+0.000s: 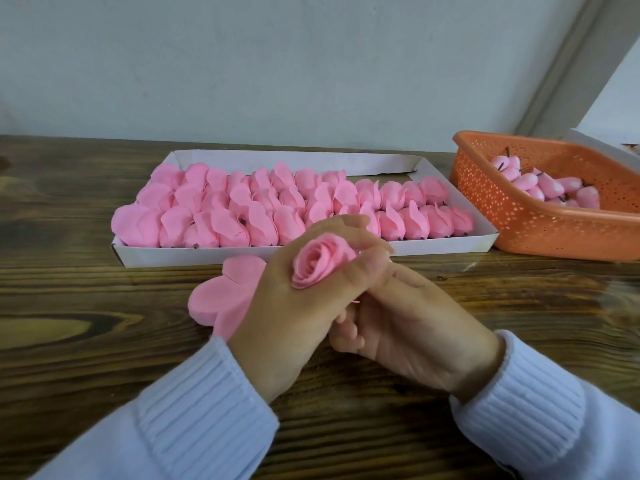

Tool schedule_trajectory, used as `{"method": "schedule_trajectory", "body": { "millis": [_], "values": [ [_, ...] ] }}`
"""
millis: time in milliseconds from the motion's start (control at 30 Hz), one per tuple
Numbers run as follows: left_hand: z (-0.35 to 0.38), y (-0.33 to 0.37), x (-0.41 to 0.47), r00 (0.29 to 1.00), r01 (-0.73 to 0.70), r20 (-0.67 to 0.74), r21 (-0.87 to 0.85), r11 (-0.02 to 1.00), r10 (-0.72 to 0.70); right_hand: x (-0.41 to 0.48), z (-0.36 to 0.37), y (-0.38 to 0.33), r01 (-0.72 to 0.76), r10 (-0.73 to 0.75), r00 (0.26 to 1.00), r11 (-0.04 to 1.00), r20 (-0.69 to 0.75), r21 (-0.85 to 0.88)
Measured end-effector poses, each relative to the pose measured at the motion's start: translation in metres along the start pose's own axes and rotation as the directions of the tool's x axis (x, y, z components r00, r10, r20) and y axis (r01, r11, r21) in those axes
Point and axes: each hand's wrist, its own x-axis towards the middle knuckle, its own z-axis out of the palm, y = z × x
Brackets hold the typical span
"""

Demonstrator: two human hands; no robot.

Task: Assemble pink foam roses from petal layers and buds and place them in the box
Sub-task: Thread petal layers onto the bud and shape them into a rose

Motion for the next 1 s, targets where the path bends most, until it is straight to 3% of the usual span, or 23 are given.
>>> {"method": "schedule_trajectory", "body": {
  "millis": [100,233,367,467,633,767,867,1000],
  "values": [
    [-0.0007,0.0002,0.0012,0.999,-0.032,-0.011,0.051,0.998,0.033,0.0011,0.0015,0.0018,-0.016,0.016,1.000,0.999,-0.008,-0.048],
    [-0.0047,-0.0004,0.0027,0.997,-0.081,-0.007,0.112,0.990,0.082,-0.0005,0.0013,-0.0017,-0.021,0.007,0.991,0.994,0.132,0.110],
    [-0.0036,-0.0017,0.0012,0.989,-0.140,0.068,0.183,0.973,0.129,0.0003,-0.0035,-0.0010,-0.041,0.036,0.995,0.998,0.097,0.055],
    [-0.0026,0.0010,0.0001,0.993,-0.086,0.094,0.204,0.975,0.068,0.0020,-0.0027,0.0003,-0.058,0.059,0.995,0.998,0.075,-0.017],
    [-0.0057,0.0046,0.0008,0.999,-0.016,-0.025,0.135,0.991,0.020,-0.0014,-0.0004,-0.0009,-0.044,0.032,0.987,0.996,0.156,0.074],
    [-0.0034,0.0040,-0.0008,0.999,-0.007,0.036,0.071,0.997,0.005,-0.0016,0.0005,-0.0009,-0.045,0.046,0.995,0.999,0.089,-0.013],
    [-0.0022,0.0022,-0.0009,0.999,0.022,0.039,0.124,0.992,-0.027,0.0002,0.0029,-0.0006,-0.098,0.104,0.993,0.990,0.054,-0.104],
    [-0.0052,0.0045,0.0010,1.000,0.021,0.017,0.091,0.996,-0.023,-0.0016,0.0010,-0.0009,-0.018,0.018,0.996,1.000,0.092,-0.007]
  ]
}}
